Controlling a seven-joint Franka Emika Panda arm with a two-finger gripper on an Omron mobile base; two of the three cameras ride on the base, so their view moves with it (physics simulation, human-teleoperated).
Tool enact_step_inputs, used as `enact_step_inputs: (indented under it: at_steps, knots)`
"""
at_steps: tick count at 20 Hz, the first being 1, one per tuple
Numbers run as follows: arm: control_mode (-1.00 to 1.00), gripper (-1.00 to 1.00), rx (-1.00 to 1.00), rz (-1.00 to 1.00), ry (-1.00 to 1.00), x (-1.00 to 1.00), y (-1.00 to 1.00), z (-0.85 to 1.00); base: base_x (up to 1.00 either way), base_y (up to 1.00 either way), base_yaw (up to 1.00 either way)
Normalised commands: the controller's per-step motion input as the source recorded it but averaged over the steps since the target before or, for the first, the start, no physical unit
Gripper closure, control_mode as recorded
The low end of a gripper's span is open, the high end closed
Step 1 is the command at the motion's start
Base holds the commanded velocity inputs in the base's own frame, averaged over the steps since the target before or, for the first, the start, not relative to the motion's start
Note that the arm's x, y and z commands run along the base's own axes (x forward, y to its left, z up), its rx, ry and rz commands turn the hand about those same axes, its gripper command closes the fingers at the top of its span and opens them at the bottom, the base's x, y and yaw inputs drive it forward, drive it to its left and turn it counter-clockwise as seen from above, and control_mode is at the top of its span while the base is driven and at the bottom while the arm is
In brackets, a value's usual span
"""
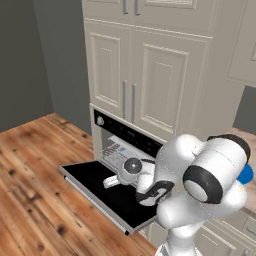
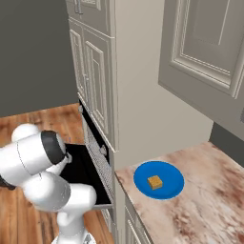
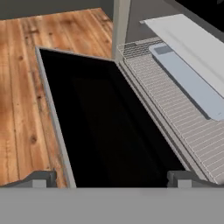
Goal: Take the baked cake out of the oven and place it on the plate for cooling. Then close the oven door.
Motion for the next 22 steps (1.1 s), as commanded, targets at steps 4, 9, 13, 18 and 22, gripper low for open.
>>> enact_step_inputs:
  at_steps: [4, 9, 13, 18, 22]
  knots:
    - [-1.00, -1.00, -0.04, 0.00, -0.01, -0.64, 0.49, 0.90, 0.00, 0.00, 0.00]
    - [-1.00, -1.00, -0.03, 0.00, 0.00, -0.32, 0.56, 0.97, 0.00, 0.00, 0.00]
    - [-1.00, -1.00, -0.03, 0.00, 0.03, -0.13, 0.55, 0.91, 0.00, 0.00, 0.00]
    - [-1.00, -1.00, -0.08, 0.00, 0.10, -0.01, 0.49, 0.56, 0.00, 0.00, 0.00]
    - [-1.00, -1.00, -0.27, 0.00, 0.00, -0.16, 0.49, 0.02, 0.00, 0.00, 0.00]
